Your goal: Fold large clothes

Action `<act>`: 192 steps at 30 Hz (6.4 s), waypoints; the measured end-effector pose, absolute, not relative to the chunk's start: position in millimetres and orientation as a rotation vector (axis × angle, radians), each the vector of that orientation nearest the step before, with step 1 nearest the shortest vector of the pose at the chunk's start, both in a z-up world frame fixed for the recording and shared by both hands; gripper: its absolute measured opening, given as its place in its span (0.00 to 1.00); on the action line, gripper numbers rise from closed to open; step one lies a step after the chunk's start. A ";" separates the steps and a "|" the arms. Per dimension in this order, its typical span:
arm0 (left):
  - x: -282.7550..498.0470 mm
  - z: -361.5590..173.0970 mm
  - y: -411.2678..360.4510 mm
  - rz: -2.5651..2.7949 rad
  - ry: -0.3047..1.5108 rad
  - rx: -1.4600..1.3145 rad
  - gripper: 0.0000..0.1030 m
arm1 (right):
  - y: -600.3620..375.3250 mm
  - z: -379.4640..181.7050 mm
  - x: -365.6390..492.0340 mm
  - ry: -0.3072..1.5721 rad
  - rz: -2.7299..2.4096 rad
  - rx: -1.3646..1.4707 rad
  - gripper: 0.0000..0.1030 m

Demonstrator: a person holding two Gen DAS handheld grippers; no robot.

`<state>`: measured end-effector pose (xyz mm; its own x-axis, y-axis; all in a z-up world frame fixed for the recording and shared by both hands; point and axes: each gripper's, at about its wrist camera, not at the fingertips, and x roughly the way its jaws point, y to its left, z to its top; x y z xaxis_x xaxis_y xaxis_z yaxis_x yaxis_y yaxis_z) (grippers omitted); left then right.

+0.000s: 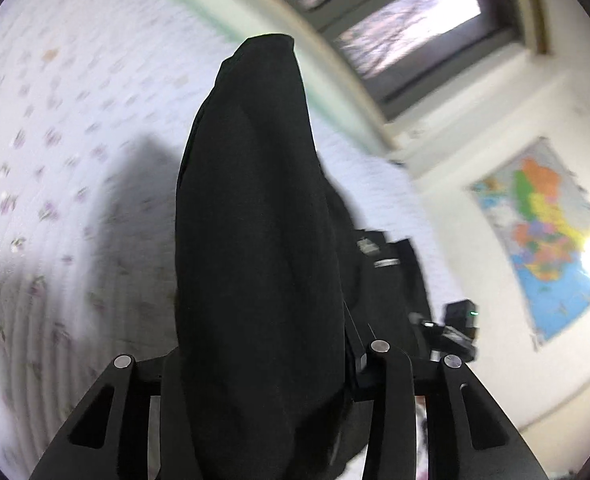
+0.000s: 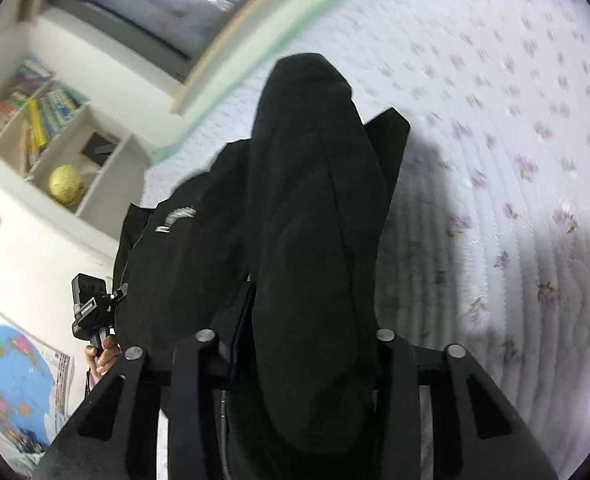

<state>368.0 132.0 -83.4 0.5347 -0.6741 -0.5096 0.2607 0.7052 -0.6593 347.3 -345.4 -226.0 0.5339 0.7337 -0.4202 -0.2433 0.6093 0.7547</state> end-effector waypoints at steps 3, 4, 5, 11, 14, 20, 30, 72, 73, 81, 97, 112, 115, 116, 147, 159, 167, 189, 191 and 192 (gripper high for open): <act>327.5 -44.9 117.5 -0.640 0.778 -0.513 0.41 | -331.0 -195.4 312.9 0.771 0.659 0.643 0.39; 315.9 -36.3 115.6 -0.648 0.768 -0.500 0.41 | -325.1 -181.9 295.2 0.759 0.659 0.616 0.39; 301.7 -27.4 114.7 -0.652 0.758 -0.483 0.41 | -322.3 -172.0 282.5 0.755 0.657 0.597 0.39; 223.1 -8.6 132.0 -0.663 0.737 -0.498 0.42 | -315.8 -131.8 202.7 0.771 0.655 0.539 0.39; 194.3 -25.9 144.6 -0.646 0.771 -0.531 0.42 | -310.9 -132.6 172.9 0.816 0.647 0.510 0.39; 168.1 -98.0 171.3 -0.494 0.879 -0.583 0.49 | -305.6 -180.5 152.3 0.925 0.553 0.479 0.39; 144.1 -100.2 229.4 -0.290 0.915 -0.581 0.70 | -374.5 -228.8 138.3 1.004 0.364 0.599 0.63; 81.7 -54.6 -6.7 -0.081 0.727 0.080 0.76 | -202.2 -147.1 69.6 0.889 0.159 0.157 0.80; 72.8 -45.0 -12.1 -0.057 0.677 0.129 0.76 | -202.8 -130.6 60.2 0.840 0.155 0.158 0.80; 5.7 43.9 -25.8 -0.006 0.429 0.168 0.82 | -198.7 -40.3 18.0 0.628 0.098 0.185 0.88; -1.1 39.4 -5.8 0.021 0.489 0.043 0.83 | -176.3 -48.2 7.5 0.648 0.122 0.186 0.89; 7.3 12.3 -11.6 0.035 0.559 0.083 0.83 | -170.7 -73.4 14.0 0.715 0.124 0.200 0.89; 7.7 6.8 -16.4 0.031 0.573 0.092 0.83 | -171.2 -76.6 14.5 0.722 0.124 0.199 0.89; 7.8 5.6 -16.8 0.027 0.576 0.094 0.83 | -170.1 -77.2 14.1 0.724 0.124 0.198 0.89; -38.5 -43.7 -23.9 0.082 0.650 0.124 0.83 | -158.4 -114.4 -37.7 0.742 0.108 0.157 0.89; -58.9 -49.8 -17.9 0.075 0.642 0.146 0.83 | -151.9 -113.0 -57.7 0.708 0.095 0.181 0.89; -60.6 -52.4 -13.8 0.071 0.651 0.138 0.83 | -150.1 -113.9 -59.9 0.717 0.084 0.179 0.89; -57.4 -56.9 -20.3 0.058 0.667 0.147 0.83 | -141.5 -113.7 -53.8 0.731 0.089 0.147 0.89; -56.4 -57.3 -21.4 0.056 0.668 0.150 0.83 | -140.4 -114.5 -53.2 0.734 0.091 0.145 0.89; -56.4 -57.7 -22.5 0.056 0.668 0.152 0.83 | -139.9 -114.7 -52.8 0.734 0.092 0.143 0.89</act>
